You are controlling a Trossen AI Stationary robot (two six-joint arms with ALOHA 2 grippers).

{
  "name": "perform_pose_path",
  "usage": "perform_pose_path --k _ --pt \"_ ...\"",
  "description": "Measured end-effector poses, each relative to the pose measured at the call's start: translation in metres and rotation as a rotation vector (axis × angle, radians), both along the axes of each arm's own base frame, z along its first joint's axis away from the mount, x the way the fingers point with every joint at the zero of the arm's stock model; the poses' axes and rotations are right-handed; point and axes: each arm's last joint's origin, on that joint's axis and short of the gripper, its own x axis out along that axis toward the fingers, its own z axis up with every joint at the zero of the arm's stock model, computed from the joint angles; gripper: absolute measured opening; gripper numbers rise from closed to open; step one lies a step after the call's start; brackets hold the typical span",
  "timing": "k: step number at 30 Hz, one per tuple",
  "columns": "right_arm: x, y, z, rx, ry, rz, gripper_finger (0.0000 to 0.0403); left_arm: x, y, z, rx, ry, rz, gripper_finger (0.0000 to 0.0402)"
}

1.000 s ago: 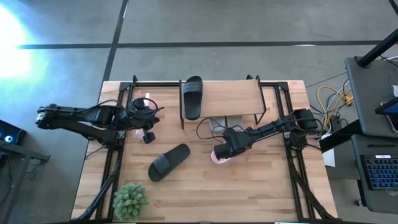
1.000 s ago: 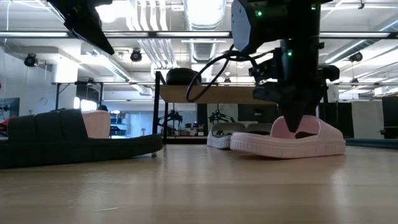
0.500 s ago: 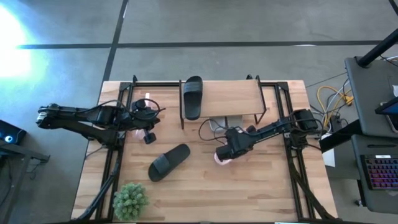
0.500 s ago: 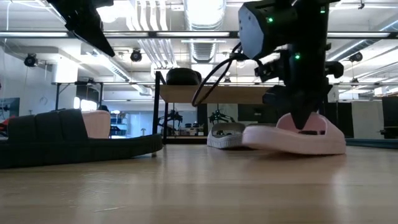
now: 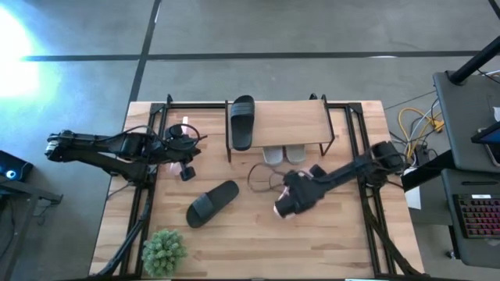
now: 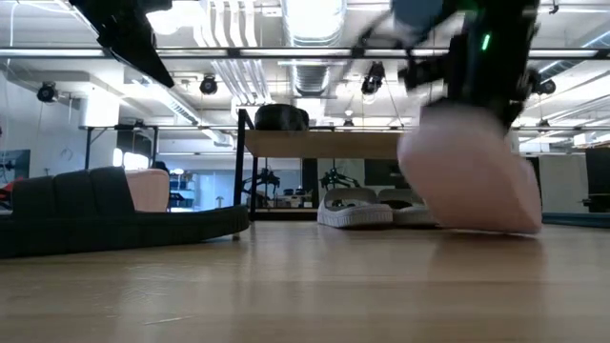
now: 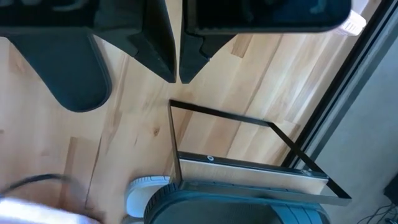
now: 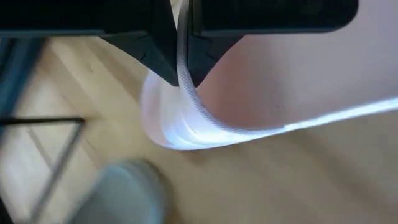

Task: Pick and place slides into the shelf
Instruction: Put the right pink slide on the shelf

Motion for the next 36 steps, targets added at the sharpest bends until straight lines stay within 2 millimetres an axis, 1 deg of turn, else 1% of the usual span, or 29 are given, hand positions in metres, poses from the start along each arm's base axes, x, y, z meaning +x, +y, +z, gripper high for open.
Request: perform_pose_path --k 3,5,7,8,10,11,14,16,18,20,25,28,31,33,36 --pt "-0.001 0.031 0.029 0.006 -0.106 0.116 0.0012 0.0 0.0 0.0 0.0 -0.001 0.0 0.0006" --pt "-0.005 0.051 0.052 -0.031 -0.189 0.172 0.0013 0.0 0.0 0.0 0.001 -0.001 0.0 0.0006" --pt "-0.012 0.066 0.076 -0.089 -0.272 0.194 0.0013 0.0 0.0 0.0 0.002 -0.002 0.001 0.0006" --pt "-0.016 0.07 0.089 -0.115 -0.308 0.191 0.0013 0.0 0.0 0.0 0.002 -0.002 0.002 0.0006" --pt "-0.023 0.073 0.111 -0.167 -0.358 0.166 0.0013 0.0 0.0 0.0 0.003 -0.003 0.001 0.0006" --pt "-0.022 0.074 0.119 -0.178 -0.399 0.172 0.0013 0.0 0.0 0.0 0.003 -0.003 0.001 0.0006" --pt "-0.02 0.068 0.139 -0.253 -0.427 0.281 0.0013 0.0 0.0 0.001 0.006 -0.01 0.001 0.0006" --pt "-0.014 0.056 0.149 -0.316 -0.42 0.317 0.0013 0.0 0.0 0.001 0.01 -0.018 0.004 0.0006" --pt "-0.01 0.041 0.157 -0.37 -0.373 0.362 0.0013 0.001 0.0 0.002 0.012 -0.023 0.006 0.0006" --pt "-0.004 0.022 0.165 -0.396 -0.324 0.367 0.0013 0.001 0.0 0.002 0.011 -0.027 0.006 0.0006" --pt "0.0 -0.032 0.179 -0.426 -0.216 0.329 0.0013 -0.001 0.0 0.002 0.006 -0.034 0.011 0.0006" --pt "0.0 -0.065 0.184 -0.453 -0.075 0.369 0.0013 -0.002 0.001 0.003 0.012 -0.039 0.017 0.0006" --pt "-0.001 -0.095 0.186 -0.465 0.121 0.46 0.0013 -0.002 0.002 0.003 0.042 -0.042 0.046 0.0006" --pt "-0.002 -0.112 0.185 -0.459 0.251 0.523 0.0013 -0.002 0.002 0.003 0.063 -0.042 0.067 0.0006" --pt "-0.004 -0.136 0.183 -0.433 0.394 0.57 0.0013 -0.002 0.003 0.002 0.076 -0.043 0.081 0.0006"
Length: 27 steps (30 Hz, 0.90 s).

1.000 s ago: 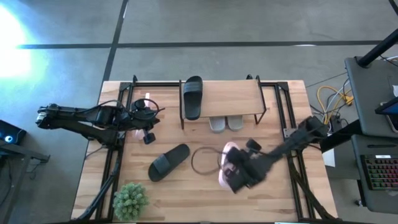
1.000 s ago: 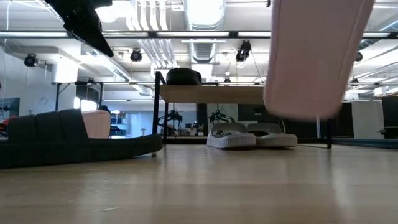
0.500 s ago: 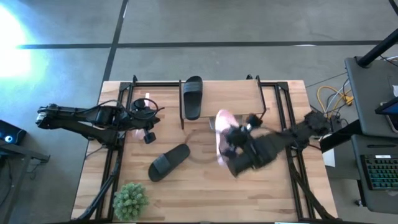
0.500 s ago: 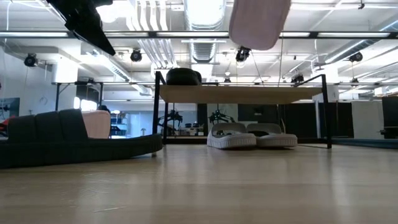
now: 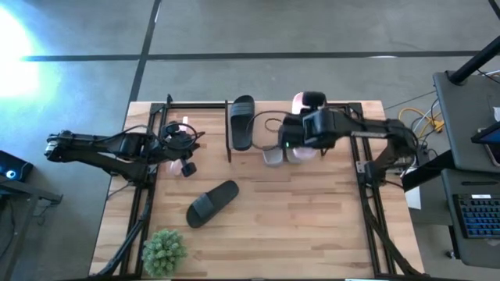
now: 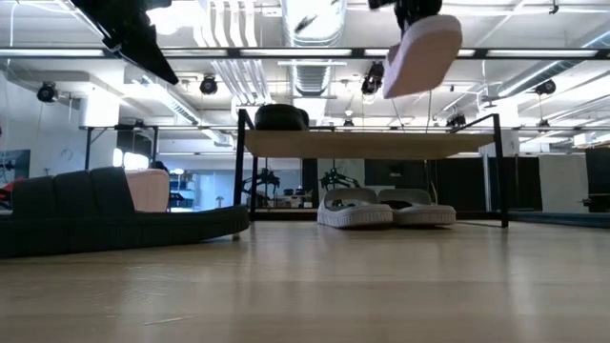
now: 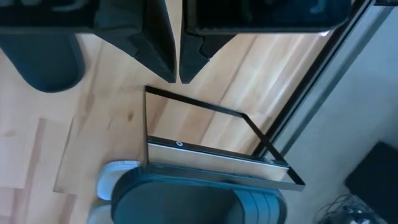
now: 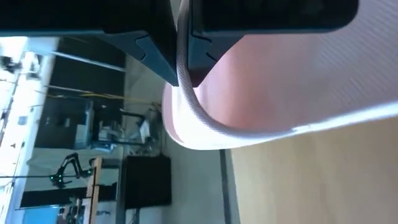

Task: Pick and place slides into the shelf
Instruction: Put the right pink slide on the shelf

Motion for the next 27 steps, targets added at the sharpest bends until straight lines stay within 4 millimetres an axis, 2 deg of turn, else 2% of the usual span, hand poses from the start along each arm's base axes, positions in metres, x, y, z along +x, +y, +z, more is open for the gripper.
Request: perform_pose_path --k 5,8,11,16,22,27 --pt "-0.004 -0.031 -0.008 0.077 0.15 0.004 0.0013 0.001 0.0 0.0 0.0 -0.015 0.003 0.0006" --pt "-0.006 -0.044 -0.015 0.161 0.192 0.015 0.0013 0.003 0.0 0.0 0.004 -0.037 0.019 0.0006" --pt "-0.01 -0.053 -0.016 0.153 0.195 0.043 0.0013 0.005 0.001 0.002 0.012 -0.072 0.063 0.0006" --pt "-0.023 -0.059 -0.015 0.113 0.09 0.12 0.0013 0.005 0.002 0.002 0.029 -0.085 0.096 0.0006" --pt "-0.054 -0.061 -0.032 0.124 0.07 0.097 0.0013 0.005 0.002 0.003 0.033 -0.089 0.106 0.0006" --pt "-0.059 -0.058 -0.041 0.1 -0.008 0.121 0.0013 0.008 0.002 0.002 0.044 -0.078 0.115 0.0006"
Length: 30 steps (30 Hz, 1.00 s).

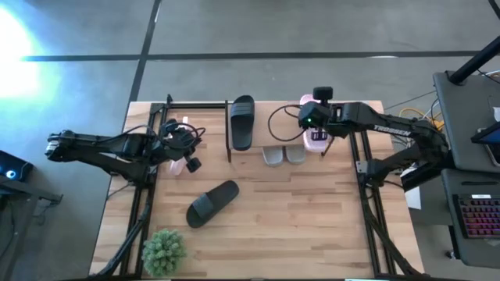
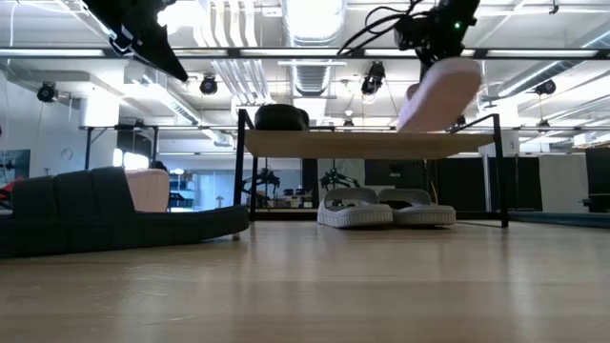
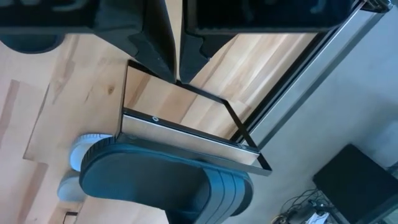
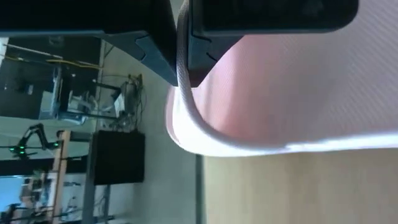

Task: Pick and place slides into the shelf
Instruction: Put the right pink slide on the shelf

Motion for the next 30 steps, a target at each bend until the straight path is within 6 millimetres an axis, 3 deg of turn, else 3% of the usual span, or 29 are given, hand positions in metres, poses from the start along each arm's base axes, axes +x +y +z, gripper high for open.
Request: perform_pose_path --k 17,30 --pt "0.001 -0.011 -0.024 0.035 0.073 0.062 0.0013 0.02 -0.001 -0.016 0.01 0.102 0.002 0.0006" --pt "-0.008 -0.02 -0.035 0.059 0.1 0.019 0.0013 0.021 -0.001 -0.015 0.016 0.099 0.012 0.0006"
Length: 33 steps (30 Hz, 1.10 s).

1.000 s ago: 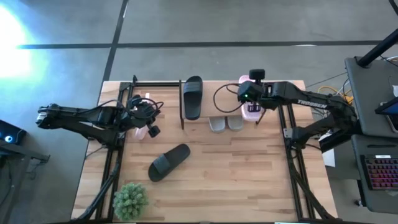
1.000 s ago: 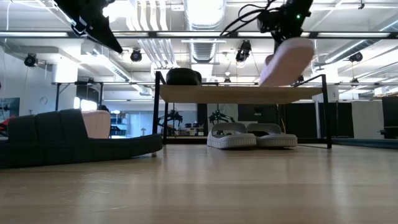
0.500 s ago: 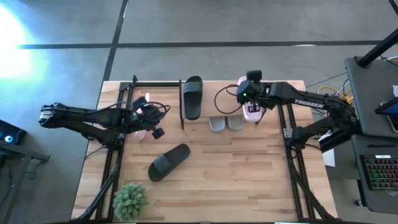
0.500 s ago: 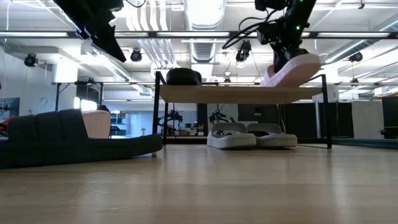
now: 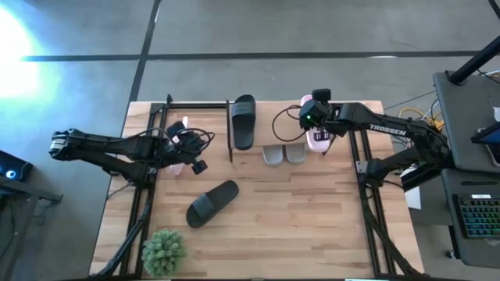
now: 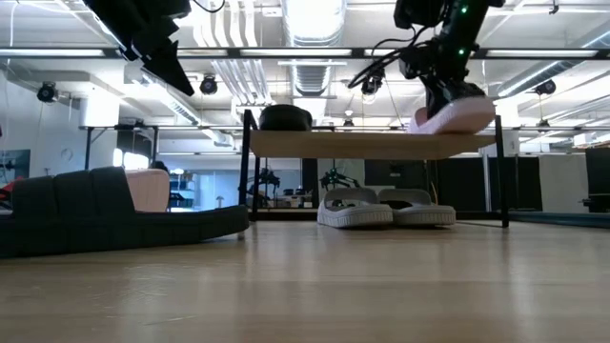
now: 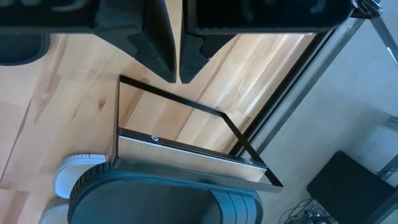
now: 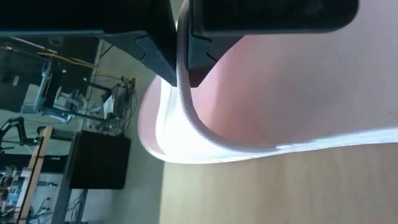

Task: Pick and place slides into the shelf
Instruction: Put the right pink slide on the shelf

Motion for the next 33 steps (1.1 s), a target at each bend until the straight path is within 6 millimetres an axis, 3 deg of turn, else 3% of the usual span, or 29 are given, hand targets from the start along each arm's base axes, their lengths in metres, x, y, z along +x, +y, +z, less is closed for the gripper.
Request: perform_pose_path --k 8,25,33 --pt "-0.001 0.0003 -0.0037 0.003 0.014 -0.004 0.002 -0.0008 0.0001 0.0007 0.002 -0.004 0.003 0.0006" --pt "-0.0052 0.0025 -0.0034 0.054 -0.037 -0.086 0.0144 -0.0023 0.0002 0.0004 0.002 -0.004 0.001 0.0006" --pt "-0.0096 0.0076 0.0035 0.05 -0.11 -0.117 0.0159 -0.0023 0.0002 0.0005 0.002 -0.005 0.001 0.0006"
